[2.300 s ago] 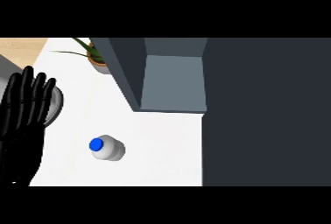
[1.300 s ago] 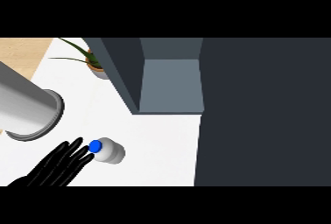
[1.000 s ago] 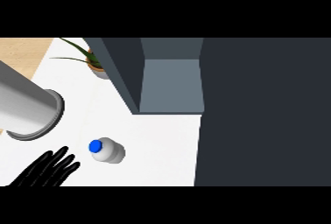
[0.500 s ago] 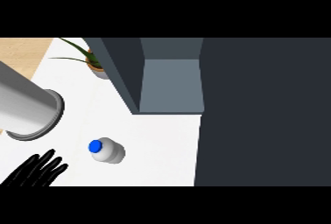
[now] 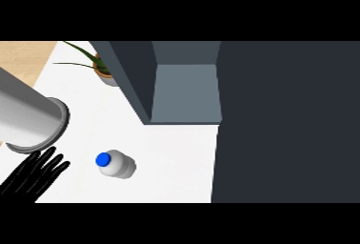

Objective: Pick up the bottled water, place it into the cabinet and close the cabinet

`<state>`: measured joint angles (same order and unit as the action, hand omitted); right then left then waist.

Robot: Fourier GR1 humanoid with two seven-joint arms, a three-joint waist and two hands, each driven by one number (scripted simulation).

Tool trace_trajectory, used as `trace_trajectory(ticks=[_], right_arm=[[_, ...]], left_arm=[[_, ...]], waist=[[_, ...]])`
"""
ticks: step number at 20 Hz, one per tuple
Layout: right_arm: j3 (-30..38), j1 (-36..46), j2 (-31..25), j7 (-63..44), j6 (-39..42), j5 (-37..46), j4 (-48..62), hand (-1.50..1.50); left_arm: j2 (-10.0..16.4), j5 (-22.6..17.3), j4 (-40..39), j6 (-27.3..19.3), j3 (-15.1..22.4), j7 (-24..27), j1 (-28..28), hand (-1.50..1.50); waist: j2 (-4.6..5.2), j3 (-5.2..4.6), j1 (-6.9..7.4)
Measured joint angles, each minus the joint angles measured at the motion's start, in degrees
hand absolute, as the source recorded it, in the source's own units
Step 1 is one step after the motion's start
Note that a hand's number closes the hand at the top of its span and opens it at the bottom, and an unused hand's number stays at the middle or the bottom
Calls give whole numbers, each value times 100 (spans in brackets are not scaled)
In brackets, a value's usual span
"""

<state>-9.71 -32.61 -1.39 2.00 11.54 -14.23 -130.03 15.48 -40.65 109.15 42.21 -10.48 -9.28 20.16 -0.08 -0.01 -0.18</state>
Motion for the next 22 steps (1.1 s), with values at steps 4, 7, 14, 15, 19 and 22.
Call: trace_trajectory(ticks=[4,7,14,15,19,22], right_arm=[[60,-29,-16,201,113,-26,186,-150],[-15,-169,-21,262,144,45,94,-150],[-298,-213,40,238,51,225,0,-150],[-286,-278,16,338,101,220,32,-150],[-298,-383,-53,363,158,167,-62,-150],[-133,-368,-126,440,243,22,13,-150]], left_arm=[[-94,373,-470,85,-106,125,-403,-150],[-179,763,-916,258,-205,387,-702,-150],[-250,1810,-2103,523,-366,1066,-1403,-150],[-233,1894,-2246,576,-396,1158,-1441,-150],[-330,2559,-2889,574,-327,1621,-1777,-150],[-351,2908,-3558,516,-326,1915,-2089,-150]], waist=[[3,1,-8],[3,-1,-19],[5,-2,-27],[5,-3,-26],[5,-3,-35],[9,-3,-45]])
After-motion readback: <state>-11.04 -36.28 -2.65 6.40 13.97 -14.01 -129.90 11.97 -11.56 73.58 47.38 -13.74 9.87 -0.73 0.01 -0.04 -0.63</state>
